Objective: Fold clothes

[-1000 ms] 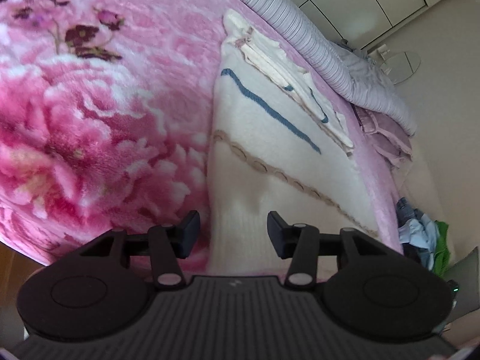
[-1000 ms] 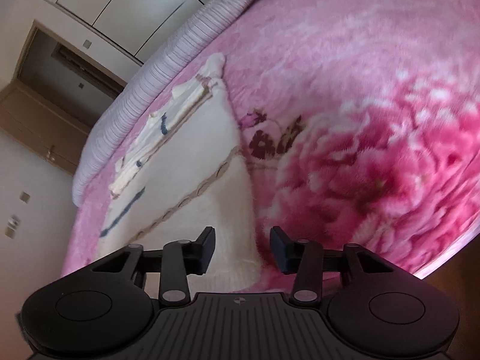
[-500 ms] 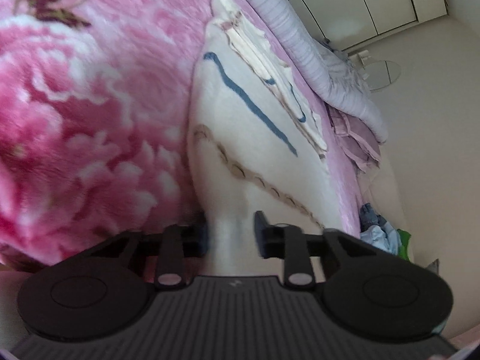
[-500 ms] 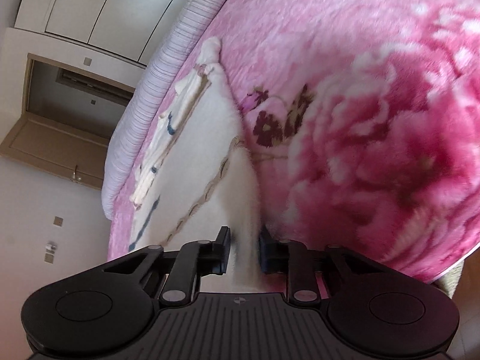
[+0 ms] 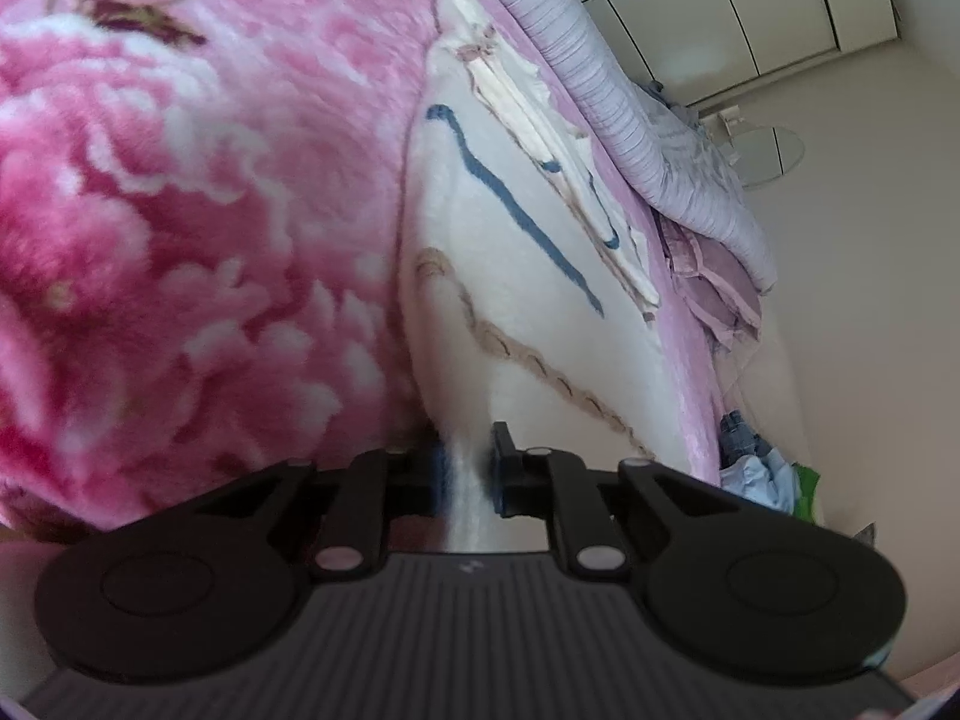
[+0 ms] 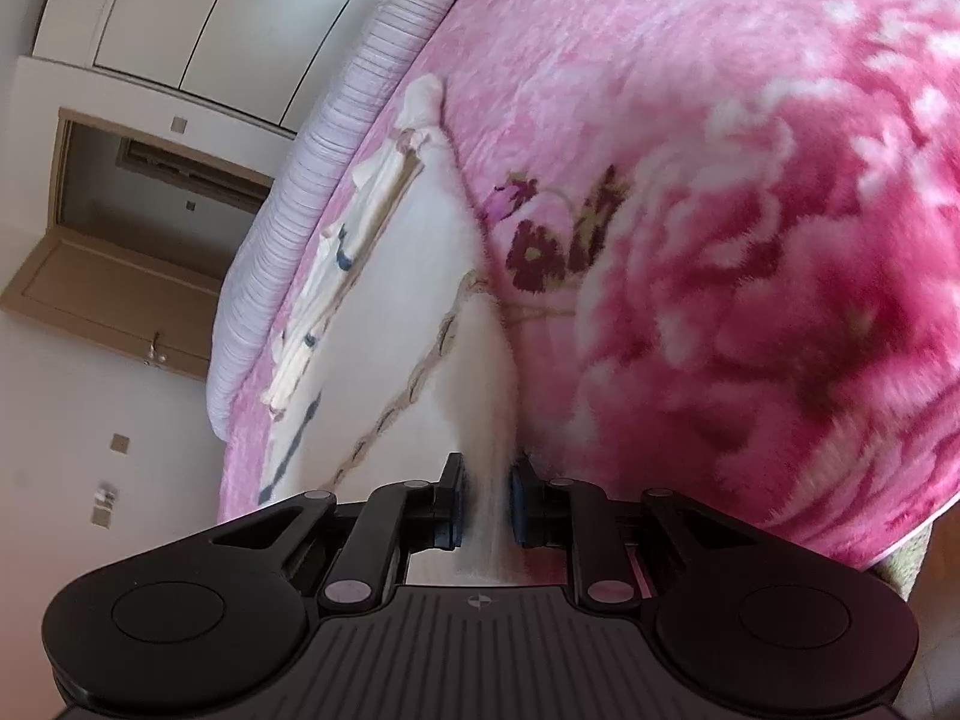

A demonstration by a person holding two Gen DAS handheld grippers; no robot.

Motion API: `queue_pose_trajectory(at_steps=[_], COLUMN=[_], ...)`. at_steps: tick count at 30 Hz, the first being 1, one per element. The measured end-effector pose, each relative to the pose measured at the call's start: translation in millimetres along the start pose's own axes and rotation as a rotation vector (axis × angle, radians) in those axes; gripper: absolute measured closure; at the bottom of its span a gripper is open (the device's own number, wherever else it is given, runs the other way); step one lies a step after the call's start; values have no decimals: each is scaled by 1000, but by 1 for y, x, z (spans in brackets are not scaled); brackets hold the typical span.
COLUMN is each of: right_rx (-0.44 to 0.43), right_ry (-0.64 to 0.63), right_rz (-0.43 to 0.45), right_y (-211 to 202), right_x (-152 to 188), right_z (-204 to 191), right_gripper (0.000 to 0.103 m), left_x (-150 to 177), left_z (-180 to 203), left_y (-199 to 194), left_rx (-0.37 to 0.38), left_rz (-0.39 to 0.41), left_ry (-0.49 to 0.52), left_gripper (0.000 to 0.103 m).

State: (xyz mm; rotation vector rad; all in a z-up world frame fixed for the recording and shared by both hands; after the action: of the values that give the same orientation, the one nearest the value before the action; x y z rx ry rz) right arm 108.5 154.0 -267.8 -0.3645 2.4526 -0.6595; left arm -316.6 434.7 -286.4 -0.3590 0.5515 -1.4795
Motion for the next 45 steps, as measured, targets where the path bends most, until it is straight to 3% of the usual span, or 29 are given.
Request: queue_pose_trajectory(at_steps=[5,15,24,28,30,36,38,41,45], right_rx=[25,-55,-94,-88,-87,-135,-131,-87,18], right_ry=[-59,-142,-149,-156,-163,-356,-405,-382,-288], right_rz=[18,73,19,14,14,108,137,135,88], right_y=[-8,-47,-116,-123,-126,-103,-80,-26,57], right_x=[-1,-3,67,70,69,-17,-59,-115,-175], right_z=[-8,-48,-63,-65,-66,-107,-115,-109,-86], right_gripper=[96,97,97,97,97,97,97,97,95], left_x=[2,19,93,96,81,-2,-40,-100,-162], left_z=[3,21,-14,-20,-7,54,75,97,97], left_y=[-15,-69,-154,-166,-164,-135,-114,-66,9], left_rx=[7,69,97,106,138,203,203,191,81], left_rz=[47,131,109,111,124,173,189,200,199], left_ry=[45,127,79,40,46,128,151,136,122], left_gripper=[97,98,99,99,99,99,98,98,95])
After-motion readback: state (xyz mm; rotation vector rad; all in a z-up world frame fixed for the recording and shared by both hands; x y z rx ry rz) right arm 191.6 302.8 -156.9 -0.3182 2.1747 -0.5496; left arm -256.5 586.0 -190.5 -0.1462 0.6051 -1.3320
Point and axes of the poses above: each gripper's, at about its wrist camera, not at the fingertips, and y roughly the way its jaws point, z to its right, x to its underside, the point moved 8 cm from there along y, roughly the way its jaws point, and after that the axes turned 14 degrees about -y, right-handed, at the moved point
